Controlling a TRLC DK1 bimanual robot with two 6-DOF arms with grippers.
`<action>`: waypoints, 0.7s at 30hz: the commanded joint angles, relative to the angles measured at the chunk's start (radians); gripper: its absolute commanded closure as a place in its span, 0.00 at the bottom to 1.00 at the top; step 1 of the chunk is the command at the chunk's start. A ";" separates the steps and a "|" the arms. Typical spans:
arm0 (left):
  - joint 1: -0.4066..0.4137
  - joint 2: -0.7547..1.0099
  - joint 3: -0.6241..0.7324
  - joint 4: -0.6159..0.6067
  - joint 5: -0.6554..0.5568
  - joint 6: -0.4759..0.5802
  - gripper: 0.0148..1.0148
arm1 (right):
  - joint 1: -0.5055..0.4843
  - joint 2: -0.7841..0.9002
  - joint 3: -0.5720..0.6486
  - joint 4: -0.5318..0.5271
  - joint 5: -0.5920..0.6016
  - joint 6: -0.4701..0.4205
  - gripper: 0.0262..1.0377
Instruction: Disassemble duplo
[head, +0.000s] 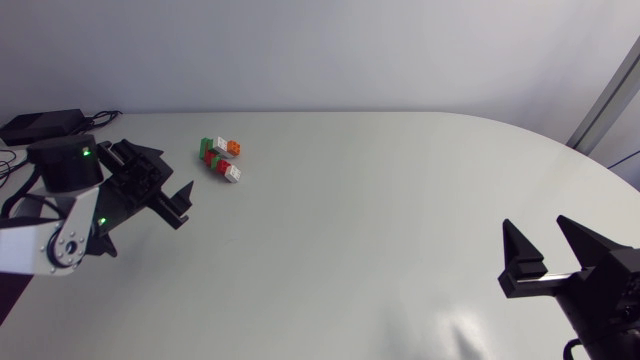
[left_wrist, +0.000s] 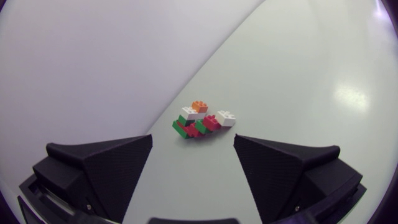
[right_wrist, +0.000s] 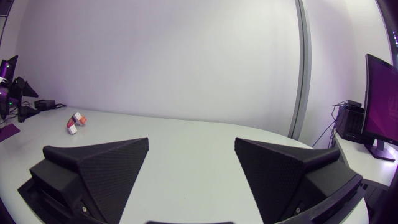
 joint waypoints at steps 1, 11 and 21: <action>0.019 0.110 0.094 0.022 -0.023 0.012 0.10 | -0.009 -0.011 -0.037 -0.017 0.009 0.024 0.04; -0.003 0.228 0.192 -0.044 -0.016 0.124 0.10 | -0.011 -0.011 -0.037 -0.016 0.012 0.024 0.04; -0.009 0.279 0.293 -0.205 0.019 0.284 0.10 | -0.012 -0.011 -0.037 -0.016 0.011 0.024 0.04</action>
